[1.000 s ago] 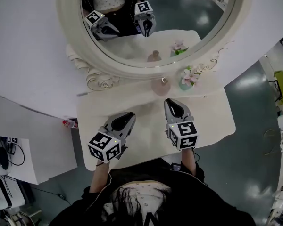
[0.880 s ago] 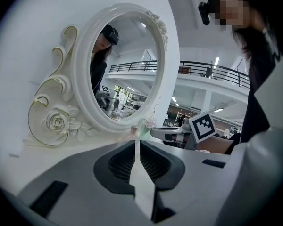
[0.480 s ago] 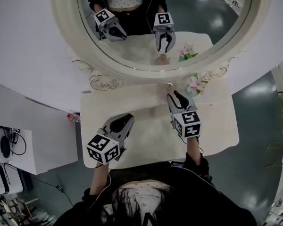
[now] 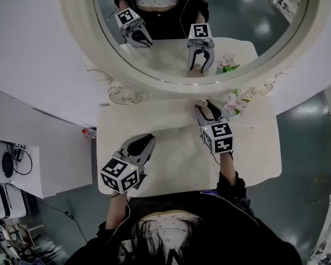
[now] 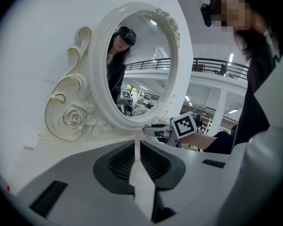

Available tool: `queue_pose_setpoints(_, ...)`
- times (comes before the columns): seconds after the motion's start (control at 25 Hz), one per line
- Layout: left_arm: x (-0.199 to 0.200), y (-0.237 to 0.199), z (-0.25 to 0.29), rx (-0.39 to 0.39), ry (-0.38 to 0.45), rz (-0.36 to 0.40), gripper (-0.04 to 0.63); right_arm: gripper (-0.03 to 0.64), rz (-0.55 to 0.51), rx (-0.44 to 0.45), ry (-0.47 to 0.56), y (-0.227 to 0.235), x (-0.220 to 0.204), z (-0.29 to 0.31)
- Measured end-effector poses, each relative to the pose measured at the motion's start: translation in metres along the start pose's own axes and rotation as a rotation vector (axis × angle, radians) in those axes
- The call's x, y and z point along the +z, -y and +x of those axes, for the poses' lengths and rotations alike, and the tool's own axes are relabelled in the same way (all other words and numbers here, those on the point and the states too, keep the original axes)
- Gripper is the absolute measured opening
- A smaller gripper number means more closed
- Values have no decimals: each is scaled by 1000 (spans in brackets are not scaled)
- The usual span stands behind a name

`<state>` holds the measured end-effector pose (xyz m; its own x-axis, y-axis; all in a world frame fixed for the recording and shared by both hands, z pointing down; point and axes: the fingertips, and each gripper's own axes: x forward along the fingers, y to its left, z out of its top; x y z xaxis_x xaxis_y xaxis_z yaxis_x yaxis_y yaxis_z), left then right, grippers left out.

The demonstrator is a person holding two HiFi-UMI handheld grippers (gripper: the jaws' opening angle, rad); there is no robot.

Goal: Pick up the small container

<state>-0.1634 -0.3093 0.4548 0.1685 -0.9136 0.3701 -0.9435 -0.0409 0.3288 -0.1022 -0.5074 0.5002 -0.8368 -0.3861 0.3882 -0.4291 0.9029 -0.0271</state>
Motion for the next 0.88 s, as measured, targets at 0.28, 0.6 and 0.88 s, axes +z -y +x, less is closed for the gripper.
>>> queue_pose_setpoints(0.28, -2, -5, -1, 23, -1, -11, 12, 156, -25, 2, -6, -1, -3, 12)
queue_pose_setpoints(0.6, -4, -7, 1, 23, -7, -17, 14, 146, 36, -2, 9, 3, -2, 11)
queue_pose_setpoints(0.88, -9, -4, 5, -6, -30, -34, 63, 146, 32, 22, -18, -10, -3, 7)
